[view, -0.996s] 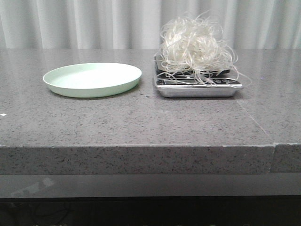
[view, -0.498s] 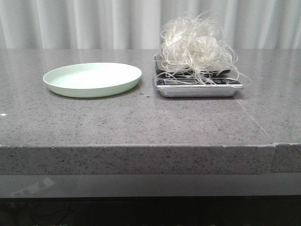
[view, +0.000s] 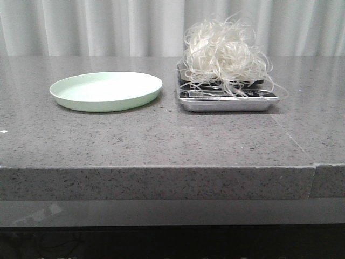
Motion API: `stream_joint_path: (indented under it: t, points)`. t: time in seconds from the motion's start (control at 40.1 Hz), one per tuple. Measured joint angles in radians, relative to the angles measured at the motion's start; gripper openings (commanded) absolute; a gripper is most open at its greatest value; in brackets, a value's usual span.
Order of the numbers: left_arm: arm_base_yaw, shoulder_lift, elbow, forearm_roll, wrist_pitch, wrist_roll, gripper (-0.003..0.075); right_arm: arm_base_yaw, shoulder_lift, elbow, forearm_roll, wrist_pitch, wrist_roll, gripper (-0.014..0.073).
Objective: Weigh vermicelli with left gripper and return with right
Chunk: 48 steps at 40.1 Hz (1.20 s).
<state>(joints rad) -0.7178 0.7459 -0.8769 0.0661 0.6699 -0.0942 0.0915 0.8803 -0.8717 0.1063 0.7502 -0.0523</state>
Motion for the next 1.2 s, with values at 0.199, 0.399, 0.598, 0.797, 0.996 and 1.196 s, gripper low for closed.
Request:
stream_joint_path:
  t: [0.199,0.399,0.598,0.797,0.996,1.196]
  points:
    - [0.000,0.000,0.000,0.002,0.000,0.000,0.0501,0.130,0.176,-0.103,0.021,-0.006,-0.053,0.0628]
    - [0.000,0.000,0.000,0.001,0.000,0.000,0.0501,0.205,0.374,-0.261,0.023,-0.015,-0.061,0.0628]
    - [0.000,0.000,0.000,0.001,0.000,0.000,0.0501,0.227,0.578,-0.449,0.025,-0.018,-0.063,0.0628]
    - [0.000,0.000,0.000,0.001,0.000,0.000,0.0501,0.227,0.747,-0.626,0.029,0.002,-0.063,0.0628]
    - [0.000,0.000,0.000,0.001,0.000,0.000,0.0501,0.227,0.884,-0.768,0.056,0.040,-0.063,0.0628]
    - [0.000,0.000,0.000,0.001,0.000,0.000,0.0501,0.231,0.983,-0.860,0.062,0.114,-0.063,0.0628]
